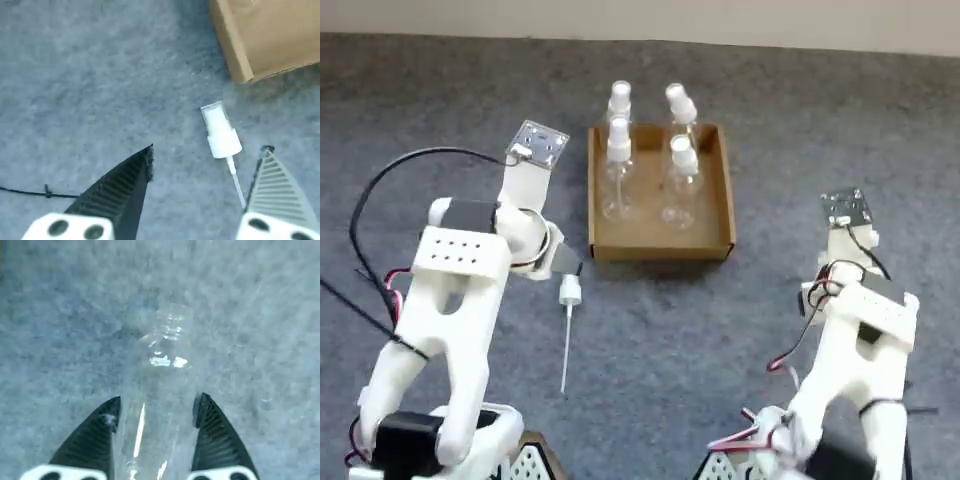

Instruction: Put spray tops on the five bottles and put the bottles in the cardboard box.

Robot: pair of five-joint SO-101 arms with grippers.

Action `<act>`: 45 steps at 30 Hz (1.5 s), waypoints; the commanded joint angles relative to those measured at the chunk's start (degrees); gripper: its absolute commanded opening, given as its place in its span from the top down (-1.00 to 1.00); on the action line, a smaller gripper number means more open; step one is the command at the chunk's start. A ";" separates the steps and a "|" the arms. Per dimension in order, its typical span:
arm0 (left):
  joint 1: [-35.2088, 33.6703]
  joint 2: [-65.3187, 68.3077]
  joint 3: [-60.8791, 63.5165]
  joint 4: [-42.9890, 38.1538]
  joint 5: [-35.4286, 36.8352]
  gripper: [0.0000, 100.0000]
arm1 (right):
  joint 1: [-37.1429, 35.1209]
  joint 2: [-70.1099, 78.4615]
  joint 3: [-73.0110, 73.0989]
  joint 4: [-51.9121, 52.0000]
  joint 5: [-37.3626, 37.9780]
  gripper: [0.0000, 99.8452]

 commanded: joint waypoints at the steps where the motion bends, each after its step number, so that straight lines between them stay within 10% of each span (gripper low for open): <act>1: 1.63 3.91 0.40 -4.31 2.46 0.41 | 0.92 8.40 -5.85 -2.07 0.26 0.99; 45: 5.23 18.95 7.87 -19.69 5.71 0.75 | 1.01 15.52 -8.40 0.04 -5.98 0.70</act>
